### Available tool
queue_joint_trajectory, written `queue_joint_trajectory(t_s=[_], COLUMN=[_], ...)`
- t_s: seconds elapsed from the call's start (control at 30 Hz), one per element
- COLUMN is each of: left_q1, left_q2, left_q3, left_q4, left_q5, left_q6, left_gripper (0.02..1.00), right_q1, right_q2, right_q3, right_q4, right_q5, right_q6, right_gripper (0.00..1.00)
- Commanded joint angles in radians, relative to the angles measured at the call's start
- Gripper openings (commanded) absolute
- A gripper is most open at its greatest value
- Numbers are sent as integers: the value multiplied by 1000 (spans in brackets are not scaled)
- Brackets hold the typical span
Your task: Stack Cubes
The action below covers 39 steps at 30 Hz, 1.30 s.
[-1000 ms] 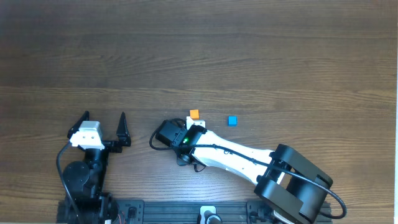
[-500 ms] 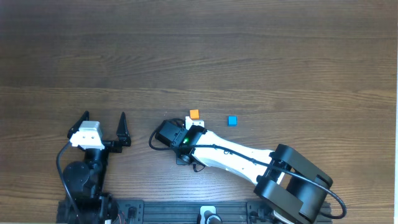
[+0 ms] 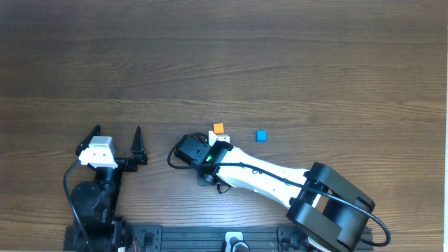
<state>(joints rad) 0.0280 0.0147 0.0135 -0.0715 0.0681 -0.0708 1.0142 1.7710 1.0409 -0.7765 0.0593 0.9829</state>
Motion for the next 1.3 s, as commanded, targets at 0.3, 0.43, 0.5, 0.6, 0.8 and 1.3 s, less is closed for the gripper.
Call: queue_joint_trajectory(t_s=[0.3, 0.43, 0.5, 0.6, 0.8, 1.3], left_q1=[5, 5, 5, 5, 5, 5], left_q2=[-5, -5, -5, -5, -5, -5], left_q3=[-7, -7, -7, -7, -7, -7], left_q4=[0, 0, 0, 0, 0, 0], left_q5=[6, 6, 6, 6, 6, 6], left_q6=[11, 11, 11, 11, 11, 11], left_gripper=[1000, 1000, 1000, 1000, 1000, 1000], right_q1=[3, -8, -28, -68, -149, -225], right_q2=[-124, -139, -130, -110, -8, 139], right_q3=[82, 258, 352, 446, 583, 621], right_q4=[-167, -339, -395, -432, -452, -446], right_q5=[71, 118, 134, 133, 81, 58], right_q6=[-16, -57, -93, -141, -254, -279], right_gripper=[9, 9, 12, 9, 12, 9])
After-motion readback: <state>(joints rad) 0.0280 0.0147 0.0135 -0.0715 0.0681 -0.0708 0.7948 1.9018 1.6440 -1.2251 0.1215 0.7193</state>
